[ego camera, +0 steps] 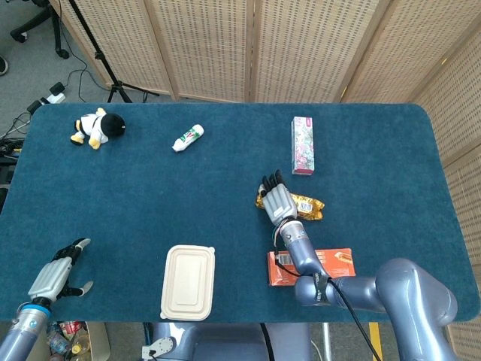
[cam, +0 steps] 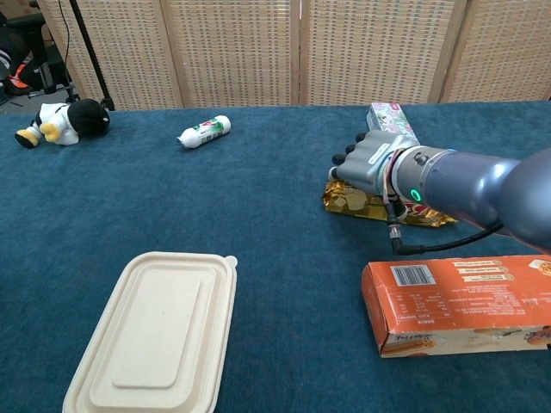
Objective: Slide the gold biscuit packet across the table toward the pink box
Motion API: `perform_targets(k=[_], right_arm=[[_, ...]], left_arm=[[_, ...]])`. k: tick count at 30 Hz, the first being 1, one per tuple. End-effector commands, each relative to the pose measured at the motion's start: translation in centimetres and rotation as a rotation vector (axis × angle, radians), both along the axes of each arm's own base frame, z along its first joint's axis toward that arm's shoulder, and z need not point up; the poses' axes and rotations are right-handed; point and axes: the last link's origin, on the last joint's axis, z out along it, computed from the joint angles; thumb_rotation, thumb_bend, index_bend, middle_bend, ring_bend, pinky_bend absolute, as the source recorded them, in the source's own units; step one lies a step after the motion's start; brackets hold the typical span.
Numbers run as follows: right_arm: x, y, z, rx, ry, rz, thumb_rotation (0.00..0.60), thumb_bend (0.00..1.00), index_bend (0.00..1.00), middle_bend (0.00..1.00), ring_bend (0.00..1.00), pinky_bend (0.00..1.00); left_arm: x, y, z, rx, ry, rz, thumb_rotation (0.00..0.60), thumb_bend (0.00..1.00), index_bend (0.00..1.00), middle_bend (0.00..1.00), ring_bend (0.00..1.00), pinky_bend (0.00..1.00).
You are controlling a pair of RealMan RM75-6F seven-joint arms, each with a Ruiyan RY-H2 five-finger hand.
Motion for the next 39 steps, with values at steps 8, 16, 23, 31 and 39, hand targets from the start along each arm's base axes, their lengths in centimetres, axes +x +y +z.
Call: perform_targets(k=[8,16,23,31,39], right_arm=[[-0.5,0.1,0.3,-0.004,0.004,-0.016,0.6,0.26,0.09,0.0,0.0,0.0],[-1.2,0.1,0.8,-0.014,0.013,-0.033,0.6,0.26,0.09,0.0,0.0,0.0],[-0.8,0.0,1.0,-0.019,0.012,-0.017,0.6,0.26,0.09,0.0,0.0,0.0],[0.7,-0.2,2.2,-0.041,0.015,0.009,0.6,0.26,0.09,0.0,0.0,0.0],[2.7,-1.1,3.6,-0.073,0.01,0.048,0.6,0.26,0.09,0.0,0.0,0.0]], left_arm=[[0.0,0.0,0.1,0.008,-0.002,0.003,0.6,0.31,0.0,0.0,0.0,0.0],[0.0,0.1,0.2,0.011,-0.007,0.004,0.6,0.31,0.0,0.0,0.0,0.0],[-0.1,0.0,0.3,0.013,-0.006,0.007,0.6,0.31,0.0,0.0,0.0,0.0],[-0.1,0.0,0.3,0.014,-0.011,0.008,0.6,0.31,0.0,0.0,0.0,0.0],[0.0,-0.1,0.4,0.016,-0.013,0.006,0.6,0.3,0.0,0.0,0.0,0.0]])
